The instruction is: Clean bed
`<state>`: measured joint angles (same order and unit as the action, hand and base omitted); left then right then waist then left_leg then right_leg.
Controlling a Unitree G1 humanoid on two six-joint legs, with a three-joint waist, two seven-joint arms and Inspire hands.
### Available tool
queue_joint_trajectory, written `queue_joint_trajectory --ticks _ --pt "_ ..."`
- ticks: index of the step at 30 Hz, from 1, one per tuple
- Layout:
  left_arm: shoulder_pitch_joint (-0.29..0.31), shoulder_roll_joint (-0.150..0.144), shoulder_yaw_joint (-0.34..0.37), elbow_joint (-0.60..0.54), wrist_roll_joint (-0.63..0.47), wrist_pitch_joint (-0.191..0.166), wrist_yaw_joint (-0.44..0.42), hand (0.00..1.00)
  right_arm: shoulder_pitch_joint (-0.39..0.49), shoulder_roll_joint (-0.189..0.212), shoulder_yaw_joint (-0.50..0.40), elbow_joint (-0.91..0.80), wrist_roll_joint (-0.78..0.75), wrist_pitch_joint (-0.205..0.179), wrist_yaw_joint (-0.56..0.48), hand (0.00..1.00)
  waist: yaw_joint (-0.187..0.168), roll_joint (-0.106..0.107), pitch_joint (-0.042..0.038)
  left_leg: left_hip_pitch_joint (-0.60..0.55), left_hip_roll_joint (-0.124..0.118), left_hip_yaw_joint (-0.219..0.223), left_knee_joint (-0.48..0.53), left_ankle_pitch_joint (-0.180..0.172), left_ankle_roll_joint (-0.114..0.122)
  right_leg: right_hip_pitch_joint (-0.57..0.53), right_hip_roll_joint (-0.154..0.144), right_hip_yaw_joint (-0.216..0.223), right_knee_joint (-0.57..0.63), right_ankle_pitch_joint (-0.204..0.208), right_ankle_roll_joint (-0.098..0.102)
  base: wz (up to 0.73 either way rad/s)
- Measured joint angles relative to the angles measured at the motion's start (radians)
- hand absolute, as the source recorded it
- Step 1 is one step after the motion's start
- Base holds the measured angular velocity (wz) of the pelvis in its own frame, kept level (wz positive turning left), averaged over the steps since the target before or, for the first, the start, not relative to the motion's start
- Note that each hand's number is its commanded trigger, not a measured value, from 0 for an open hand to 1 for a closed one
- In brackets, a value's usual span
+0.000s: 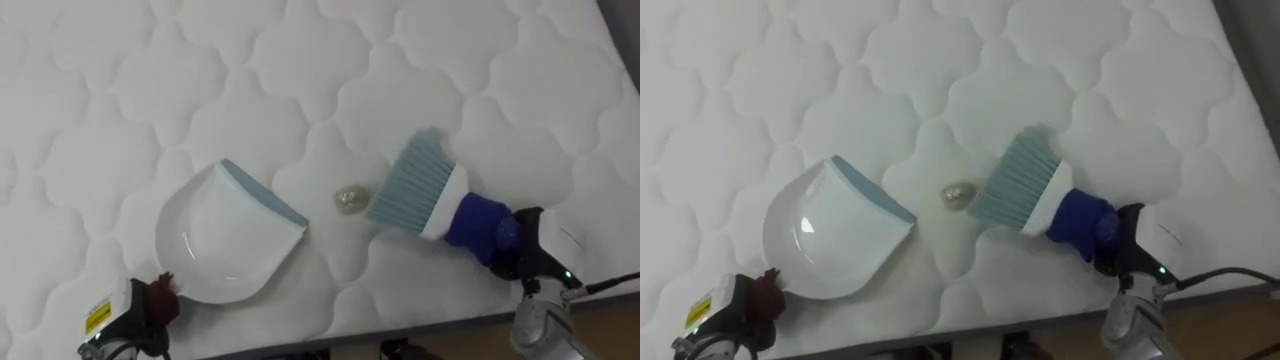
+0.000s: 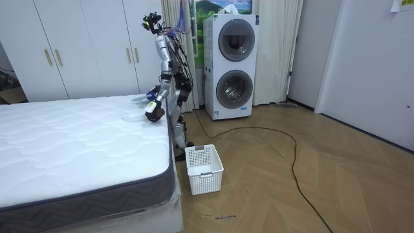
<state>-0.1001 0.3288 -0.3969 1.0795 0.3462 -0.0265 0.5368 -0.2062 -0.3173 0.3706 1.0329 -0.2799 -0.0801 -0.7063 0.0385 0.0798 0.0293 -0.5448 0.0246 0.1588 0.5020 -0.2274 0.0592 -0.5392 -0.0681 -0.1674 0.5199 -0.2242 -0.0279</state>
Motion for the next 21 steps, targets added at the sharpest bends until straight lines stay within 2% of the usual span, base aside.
queue_joint_trajectory --ticks 8,14,17,18,19,21 --pt "0.013 -0.001 -0.001 -0.014 0.012 0.017 -0.006 1.00 0.000 0.014 -0.001 0.016 0.047 0.007 -0.002 1.00 -0.001 0.005 -0.0032 0.016 -0.001 -0.001 -0.013 0.000 0.000 0.013 0.000 0.003 0.000 0.001 -0.001 0.00" --pt "0.013 -0.002 0.008 -0.014 0.058 0.021 -0.005 1.00 -0.001 0.009 -0.013 0.021 0.090 -0.008 0.001 1.00 -0.001 0.001 -0.0031 0.016 -0.005 0.006 -0.016 0.001 0.000 0.002 -0.007 0.011 0.011 -0.001 0.001 -0.01" --pt "0.004 0.008 0.022 -0.017 0.088 0.020 -0.005 1.00 -0.012 0.005 -0.022 0.034 0.094 -0.028 0.010 1.00 -0.002 -0.013 0.0011 0.011 -0.010 0.007 -0.004 0.001 0.001 -0.010 -0.021 0.016 0.034 -0.007 0.004 -0.01" --pt "-0.004 0.023 0.022 -0.022 0.105 0.020 -0.006 1.00 -0.027 0.004 -0.022 0.051 0.094 -0.030 0.017 1.00 -0.003 -0.027 0.0024 0.003 -0.014 0.006 0.002 0.001 0.001 -0.020 -0.023 0.019 0.044 -0.015 0.003 0.10" --pt "-0.012 0.043 0.020 -0.036 0.119 0.021 -0.006 1.00 -0.036 -0.002 -0.022 0.062 0.094 -0.029 0.039 1.00 -0.007 -0.040 0.0079 -0.008 -0.018 0.003 0.012 0.002 0.002 -0.029 -0.029 0.018 0.057 -0.020 0.003 0.12" --pt "-0.024 0.064 0.018 -0.050 0.146 0.022 -0.005 1.00 -0.059 -0.018 -0.023 0.066 0.096 -0.025 0.070 1.00 -0.007 -0.063 0.0130 -0.015 -0.025 0.004 0.019 0.004 0.006 -0.041 -0.037 0.019 0.073 -0.028 0.006 0.12"
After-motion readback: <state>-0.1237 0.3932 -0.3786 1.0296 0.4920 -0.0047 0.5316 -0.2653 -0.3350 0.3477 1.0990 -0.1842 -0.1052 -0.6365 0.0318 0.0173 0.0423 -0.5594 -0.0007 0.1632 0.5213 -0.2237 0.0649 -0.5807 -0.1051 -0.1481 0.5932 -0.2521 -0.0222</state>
